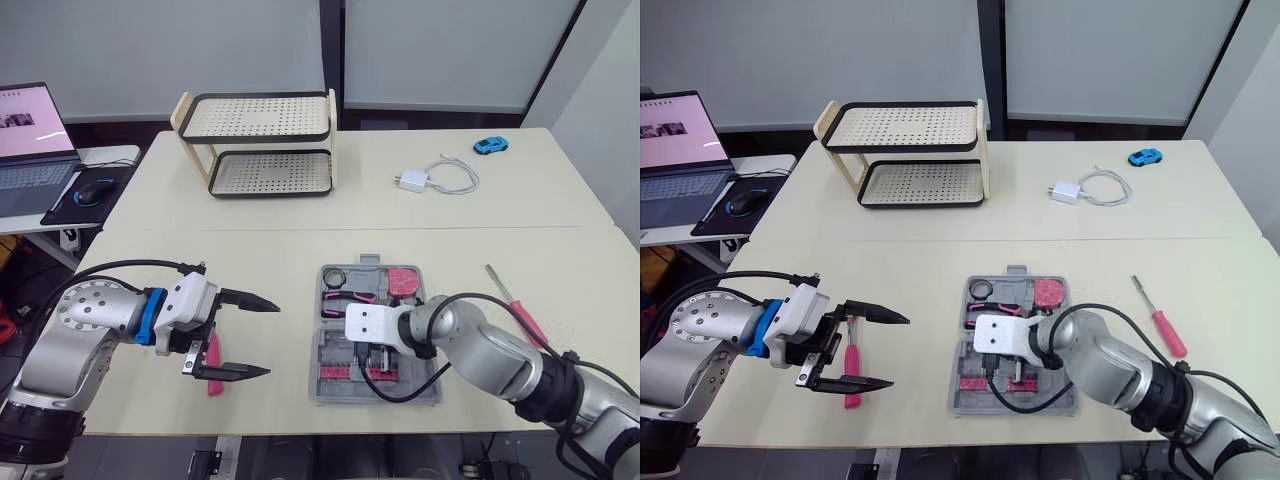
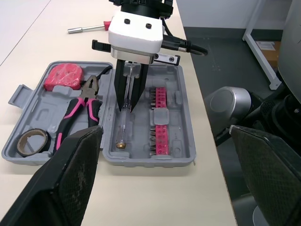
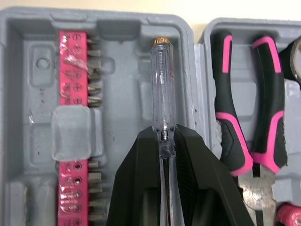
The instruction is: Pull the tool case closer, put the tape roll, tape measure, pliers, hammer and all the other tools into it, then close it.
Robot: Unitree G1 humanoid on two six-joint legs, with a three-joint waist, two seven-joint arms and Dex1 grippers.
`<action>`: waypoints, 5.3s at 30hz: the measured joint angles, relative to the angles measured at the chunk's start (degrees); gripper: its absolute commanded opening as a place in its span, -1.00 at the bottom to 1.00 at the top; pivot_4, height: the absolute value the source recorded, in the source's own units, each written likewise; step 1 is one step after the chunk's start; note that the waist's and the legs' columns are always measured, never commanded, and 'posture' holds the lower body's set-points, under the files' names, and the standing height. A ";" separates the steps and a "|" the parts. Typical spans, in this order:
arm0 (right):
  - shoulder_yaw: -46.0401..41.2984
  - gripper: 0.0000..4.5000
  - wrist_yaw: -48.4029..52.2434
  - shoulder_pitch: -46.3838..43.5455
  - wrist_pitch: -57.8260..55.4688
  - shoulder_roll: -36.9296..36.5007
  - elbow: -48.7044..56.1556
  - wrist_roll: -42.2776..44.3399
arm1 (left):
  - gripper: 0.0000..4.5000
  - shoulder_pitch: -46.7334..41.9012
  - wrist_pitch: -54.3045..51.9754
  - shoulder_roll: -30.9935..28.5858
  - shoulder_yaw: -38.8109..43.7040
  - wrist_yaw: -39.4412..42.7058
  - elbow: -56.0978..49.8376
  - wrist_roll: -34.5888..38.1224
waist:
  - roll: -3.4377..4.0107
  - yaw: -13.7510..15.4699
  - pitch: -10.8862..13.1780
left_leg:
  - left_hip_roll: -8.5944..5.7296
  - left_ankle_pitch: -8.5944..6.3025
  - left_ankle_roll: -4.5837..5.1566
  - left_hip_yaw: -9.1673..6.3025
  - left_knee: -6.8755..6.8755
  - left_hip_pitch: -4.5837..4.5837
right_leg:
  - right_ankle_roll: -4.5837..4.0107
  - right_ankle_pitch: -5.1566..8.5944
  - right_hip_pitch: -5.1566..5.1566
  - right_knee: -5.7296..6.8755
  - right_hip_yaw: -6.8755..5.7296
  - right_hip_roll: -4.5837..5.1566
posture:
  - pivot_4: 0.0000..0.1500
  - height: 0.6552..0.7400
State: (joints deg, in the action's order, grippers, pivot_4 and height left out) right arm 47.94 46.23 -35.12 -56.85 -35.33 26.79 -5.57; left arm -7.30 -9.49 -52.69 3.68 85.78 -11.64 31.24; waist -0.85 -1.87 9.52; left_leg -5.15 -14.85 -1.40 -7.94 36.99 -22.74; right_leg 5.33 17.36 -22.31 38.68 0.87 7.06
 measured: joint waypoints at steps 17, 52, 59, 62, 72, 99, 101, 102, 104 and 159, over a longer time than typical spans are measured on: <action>0.01 -0.92 -0.01 -1.02 -1.34 0.31 -0.23 -0.01 | 1.00 0.38 -0.01 -0.36 0.05 -0.03 0.00 0.00 | 0.00 0.00 0.00 | 0.00 0.00 0.01 0.00 0.00 0.00 | 0.00 0.00 -0.01 0.05 0.00 0.00 | 1.00 1.00; 0.08 -0.34 -0.12 -0.94 -0.59 1.39 -1.58 -0.35 | 1.00 0.43 -0.01 -0.36 0.04 -0.09 0.00 -0.11 | 0.00 -0.01 0.00 | 0.00 0.00 0.01 0.00 0.01 0.01 | 0.00 0.00 -0.02 0.08 -0.01 0.00 | 1.00 1.00; -1.71 -0.64 -0.08 0.30 1.71 -0.02 -1.59 -0.34 | 1.00 -0.02 -0.01 -0.34 0.04 -0.11 0.02 -0.15 | 0.00 -0.02 0.00 | 0.01 0.00 0.01 0.00 0.01 0.01 | 0.00 0.00 -0.02 0.09 -0.01 0.00 | 1.00 1.00; -1.71 -0.99 -0.11 1.08 2.65 0.02 -1.84 -0.40 | 1.00 -0.07 -0.01 -0.33 0.04 -0.11 0.02 -0.21 | 0.00 -0.02 0.00 | 0.00 0.00 0.01 0.01 0.01 0.01 | 0.00 0.00 -0.02 0.10 0.00 0.00 | 1.00 1.00; -1.70 -0.99 -0.17 1.51 2.72 0.30 -2.16 -0.62 | 1.00 -0.08 -0.01 -0.33 0.04 -0.11 0.02 -0.37 | 0.00 -0.02 0.00 | 0.01 0.00 0.00 0.00 0.02 0.01 | 0.00 0.00 -0.02 0.12 0.00 0.00 | 1.00 1.00; -6.91 -0.99 1.93 3.01 2.71 0.67 -1.45 0.41 | 1.00 -0.08 -0.19 -0.36 0.05 -0.14 0.09 -0.35 | -0.01 0.00 -0.01 | 0.00 0.00 0.00 -0.01 0.02 0.01 | 0.00 0.00 -0.01 0.15 0.00 0.00 | 1.00 1.00; -10.18 -0.99 3.41 2.99 2.31 0.64 0.23 2.87 | 1.00 -0.08 -0.94 -0.55 0.39 -0.29 0.11 -0.16 | -0.01 0.00 -0.01 | 0.00 0.00 0.01 -0.01 0.02 0.01 | 0.00 0.00 -0.01 0.16 -0.01 0.00 | 1.00 1.00; -11.94 -0.99 4.07 3.00 2.64 0.44 1.03 4.21 | 1.00 -0.08 -1.55 -0.91 0.74 -0.44 0.20 -0.03 | -0.01 0.00 0.00 | 0.01 0.00 0.01 -0.02 0.02 0.01 | 0.00 0.00 -0.01 0.16 -0.02 0.00 | 1.00 1.00; -15.98 -0.99 5.40 3.67 3.44 -0.44 2.64 6.81 | 1.00 -0.12 -2.64 -1.84 1.49 -0.83 0.38 0.10 | -0.01 0.03 0.00 | 0.00 -0.01 0.01 -0.03 0.02 0.01 | 0.00 0.00 -0.01 0.16 -0.02 0.00 | 1.00 1.00; -64.58 0.99 17.84 25.32 45.00 -18.34 -29.38 26.31 | 1.00 12.83 -2.93 -1.71 32.13 -29.07 37.26 -7.71 | -0.03 -1.23 -0.02 | 0.72 -0.10 -0.08 0.62 -0.05 0.38 | -0.01 0.00 0.08 0.26 -0.01 -0.27 | 1.00 1.00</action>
State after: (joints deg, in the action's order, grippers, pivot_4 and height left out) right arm -16.64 64.07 -9.80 -11.85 -53.67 -2.58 20.74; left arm 5.53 -12.42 -54.40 35.81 56.71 25.62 23.53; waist -0.88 -3.10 9.50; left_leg -4.43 -14.95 -1.48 -7.31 36.94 -22.36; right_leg 5.32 17.36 -22.23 38.94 0.86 6.79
